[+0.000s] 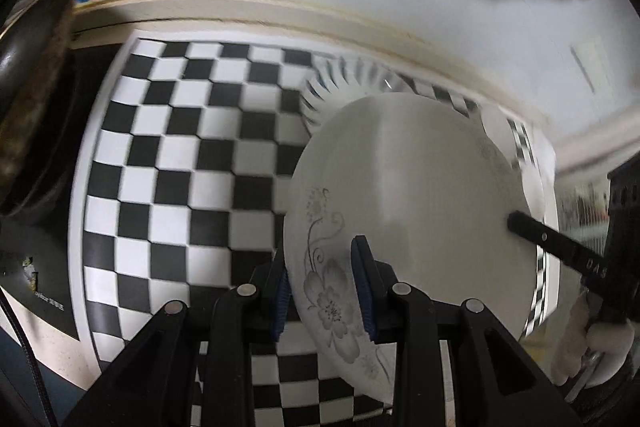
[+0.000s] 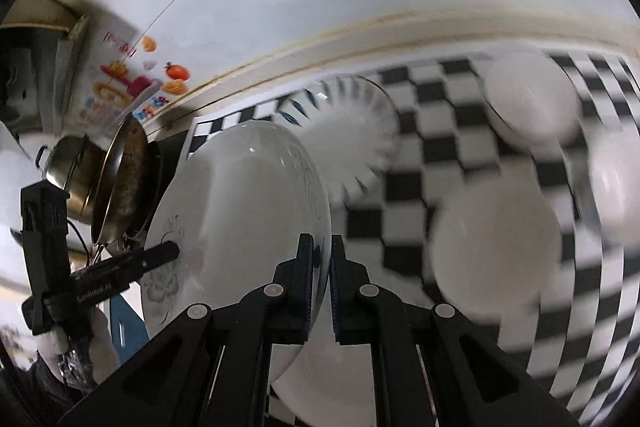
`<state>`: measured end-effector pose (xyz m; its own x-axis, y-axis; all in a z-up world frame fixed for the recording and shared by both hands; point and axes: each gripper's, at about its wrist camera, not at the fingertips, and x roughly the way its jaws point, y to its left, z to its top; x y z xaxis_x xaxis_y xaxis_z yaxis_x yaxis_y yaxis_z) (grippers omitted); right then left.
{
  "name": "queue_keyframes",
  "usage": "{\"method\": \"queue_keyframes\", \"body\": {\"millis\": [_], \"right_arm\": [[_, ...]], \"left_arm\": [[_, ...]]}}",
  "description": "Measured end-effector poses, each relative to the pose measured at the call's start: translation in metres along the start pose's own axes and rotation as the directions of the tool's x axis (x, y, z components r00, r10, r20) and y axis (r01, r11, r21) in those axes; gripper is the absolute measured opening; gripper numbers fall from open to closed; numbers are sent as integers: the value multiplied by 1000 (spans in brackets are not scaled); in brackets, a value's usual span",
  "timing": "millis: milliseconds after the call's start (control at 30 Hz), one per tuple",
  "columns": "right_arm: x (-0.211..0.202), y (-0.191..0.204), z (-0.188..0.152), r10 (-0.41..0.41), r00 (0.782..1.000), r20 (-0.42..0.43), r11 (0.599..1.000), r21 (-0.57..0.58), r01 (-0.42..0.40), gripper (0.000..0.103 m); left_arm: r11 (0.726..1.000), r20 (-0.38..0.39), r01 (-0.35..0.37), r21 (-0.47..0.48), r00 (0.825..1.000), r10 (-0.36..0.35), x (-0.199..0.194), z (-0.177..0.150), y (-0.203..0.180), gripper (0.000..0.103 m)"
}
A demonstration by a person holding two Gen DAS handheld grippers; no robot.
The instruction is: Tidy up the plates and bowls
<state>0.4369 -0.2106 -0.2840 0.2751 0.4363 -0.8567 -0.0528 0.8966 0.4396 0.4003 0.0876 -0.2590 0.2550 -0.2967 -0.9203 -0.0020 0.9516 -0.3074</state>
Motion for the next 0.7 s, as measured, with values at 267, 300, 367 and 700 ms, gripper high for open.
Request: {"method": "queue_keyframes", "body": {"millis": [267,300,367,700], "right_arm": [[-5,-48,-93,-33,999,-8,991,129,34,9],[-4,-53,-101,-37,999,-13,990,139,39,9],[-3,-60,-111,-51,999,-16,988,147,53,9],[6,-76,-130,-98,994,-44,984,145,104,9]], "left_arm": [[992,-111,-32,118,993,45,47,-36,-29,26],[991,-123,-43,130,991,59,52,-40,-32,26],[987,-137,-55,150,988,76,60,-48,-39,26],[971,-190,-106,214,970,148,89,-64,-49,26]]}}
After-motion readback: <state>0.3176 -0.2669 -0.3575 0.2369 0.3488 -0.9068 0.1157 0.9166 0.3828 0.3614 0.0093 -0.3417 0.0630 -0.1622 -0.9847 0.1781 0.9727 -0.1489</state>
